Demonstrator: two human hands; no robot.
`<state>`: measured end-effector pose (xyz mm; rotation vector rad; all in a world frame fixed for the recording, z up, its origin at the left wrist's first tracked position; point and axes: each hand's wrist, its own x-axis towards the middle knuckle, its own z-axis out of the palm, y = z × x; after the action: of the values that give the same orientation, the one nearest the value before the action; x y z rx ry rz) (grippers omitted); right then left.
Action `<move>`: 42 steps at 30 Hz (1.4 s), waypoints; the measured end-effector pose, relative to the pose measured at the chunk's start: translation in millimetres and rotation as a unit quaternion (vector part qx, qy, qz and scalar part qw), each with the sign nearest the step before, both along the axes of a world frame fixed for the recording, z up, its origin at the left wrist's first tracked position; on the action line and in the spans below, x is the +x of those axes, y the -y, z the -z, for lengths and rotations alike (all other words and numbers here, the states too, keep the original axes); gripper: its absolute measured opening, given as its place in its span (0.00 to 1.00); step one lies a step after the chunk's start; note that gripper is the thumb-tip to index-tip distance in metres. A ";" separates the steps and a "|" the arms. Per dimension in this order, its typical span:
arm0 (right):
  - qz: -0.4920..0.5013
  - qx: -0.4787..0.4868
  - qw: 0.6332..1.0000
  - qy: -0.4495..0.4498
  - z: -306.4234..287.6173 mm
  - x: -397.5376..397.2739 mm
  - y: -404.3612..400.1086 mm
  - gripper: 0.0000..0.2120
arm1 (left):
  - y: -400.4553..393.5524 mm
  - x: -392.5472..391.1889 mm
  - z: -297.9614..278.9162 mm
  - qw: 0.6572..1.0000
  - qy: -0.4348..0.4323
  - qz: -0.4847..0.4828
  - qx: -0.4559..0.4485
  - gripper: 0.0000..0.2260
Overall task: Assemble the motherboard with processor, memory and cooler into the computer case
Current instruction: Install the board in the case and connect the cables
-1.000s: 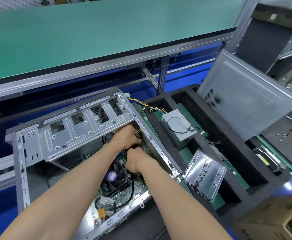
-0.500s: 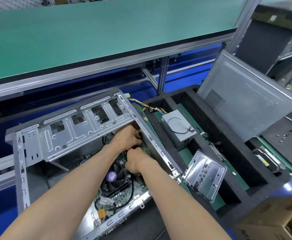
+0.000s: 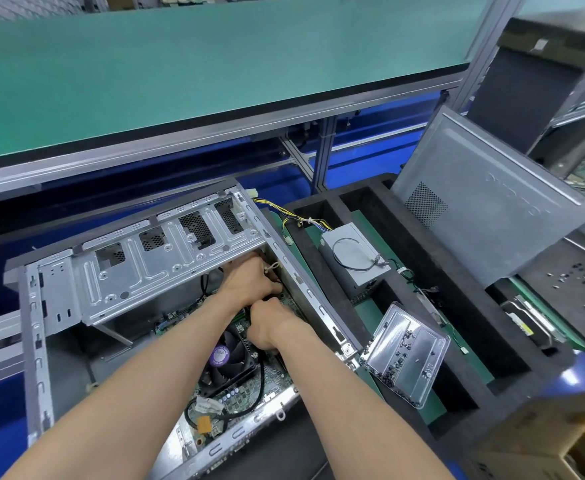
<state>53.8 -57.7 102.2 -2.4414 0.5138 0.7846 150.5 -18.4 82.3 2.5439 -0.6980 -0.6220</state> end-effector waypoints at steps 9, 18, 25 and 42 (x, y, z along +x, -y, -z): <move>-0.004 -0.009 1.000 -0.003 -0.4 0.6 -1.9 0.17 | 0.3 2.3 -1.2 0.999 -0.008 0.032 0.016 0.07; 0.001 -0.008 1.000 -0.001 -0.7 -0.6 -3.1 0.14 | 0.4 9.7 -0.9 0.997 -0.071 0.000 0.017 0.07; 0.001 -0.010 1.000 0.000 0.5 1.0 -2.2 0.15 | -0.4 18.1 1.9 0.994 -0.111 0.003 0.013 0.09; 0.104 -0.071 0.992 0.006 8.3 0.2 -5.4 0.35 | -0.2 12.9 -8.8 0.996 -0.061 0.054 0.022 0.08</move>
<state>54.0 -52.3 93.9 -2.4681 0.8289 0.6656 163.4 -18.2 91.1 2.4963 -0.7905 -0.8290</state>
